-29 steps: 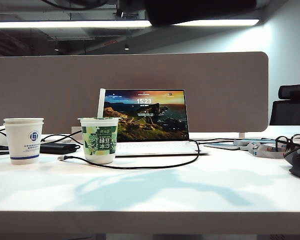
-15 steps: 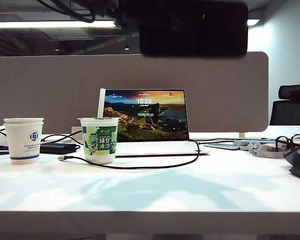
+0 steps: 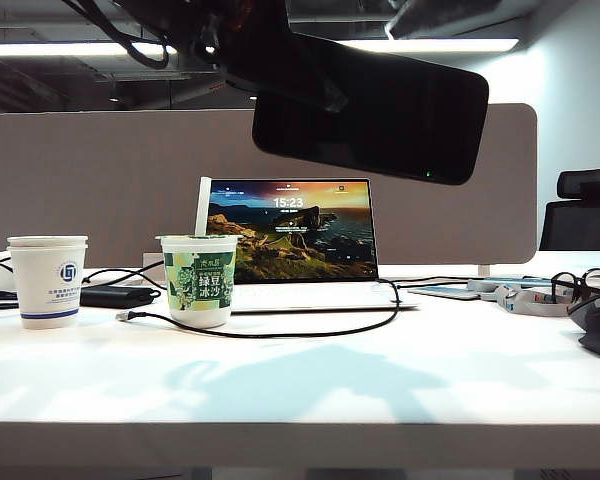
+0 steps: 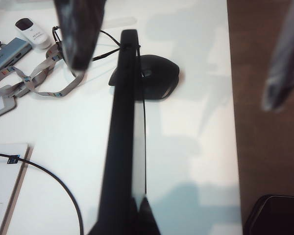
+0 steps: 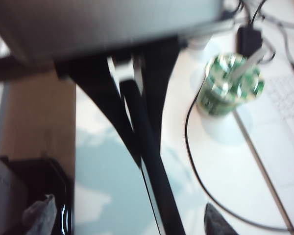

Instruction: Pick up the black phone, pick up the charger plug, insert the charger plug into the phone's charging port, and finally place the connected phone back on the desk.

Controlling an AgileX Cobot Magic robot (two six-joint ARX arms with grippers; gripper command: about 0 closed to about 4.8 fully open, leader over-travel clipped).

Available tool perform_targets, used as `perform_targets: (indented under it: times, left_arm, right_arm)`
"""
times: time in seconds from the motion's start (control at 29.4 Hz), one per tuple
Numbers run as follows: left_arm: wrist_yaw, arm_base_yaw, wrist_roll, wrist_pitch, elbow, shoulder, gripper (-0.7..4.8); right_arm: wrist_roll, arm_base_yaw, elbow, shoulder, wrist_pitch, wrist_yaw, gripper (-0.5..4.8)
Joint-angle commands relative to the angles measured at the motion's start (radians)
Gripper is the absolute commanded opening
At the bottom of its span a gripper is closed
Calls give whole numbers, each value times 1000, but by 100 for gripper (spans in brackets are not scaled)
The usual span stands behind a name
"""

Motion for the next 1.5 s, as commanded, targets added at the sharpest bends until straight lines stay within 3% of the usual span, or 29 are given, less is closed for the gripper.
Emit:
perform_targets:
  times: [0.03, 0.51, 0.58, 0.61, 0.68, 0.82, 0.85, 0.89, 0.99, 1.09, 1.12, 1.33, 1.5]
  left_arm:
    - [15, -1, 27, 16, 8, -16, -7]
    - [46, -1, 34, 12, 8, -19, -7]
    - [46, -1, 34, 11, 8, -21, -7]
    - [46, -1, 34, 12, 8, -23, -7]
    - [46, -1, 33, 12, 8, -24, -7]
    - [46, -1, 33, 16, 8, -24, -2]
    - [46, -1, 33, 17, 8, -24, 21]
    - [46, 0, 33, 18, 8, -24, 90]
    - [44, 0, 29, 18, 8, -24, 216]
    - [34, 1, 7, 38, 8, -24, 451]
    - [33, 2, -17, 52, 8, -24, 479]
    - [26, 3, -227, 274, 8, -24, 479]
    - [175, 47, -402, 503, 8, -24, 479]
  right_arm:
    - [-35, 8, 4, 19, -2, 47, 388]
    - [-133, 8, 4, 113, -3, 109, 370]
    - [-136, 8, 4, 123, 0, 118, 321]
    - [-136, 8, 4, 126, 1, 131, 233]
    - [-136, 8, 4, 129, 2, 137, 125]
    - [-136, 8, 4, 129, 1, 138, 6]
    - [-136, 8, 4, 129, 1, 137, -1]
    - [-136, 8, 4, 128, 2, 134, -1]
    - [-136, 8, 5, 118, 4, 134, -1]
    - [-136, 8, 5, 93, 5, 132, -1]
    - [-136, 8, 5, 82, 5, 132, -1]
    - [-129, 8, 5, -33, 5, 127, -1]
    - [-58, -19, 5, -154, 62, 58, -1]
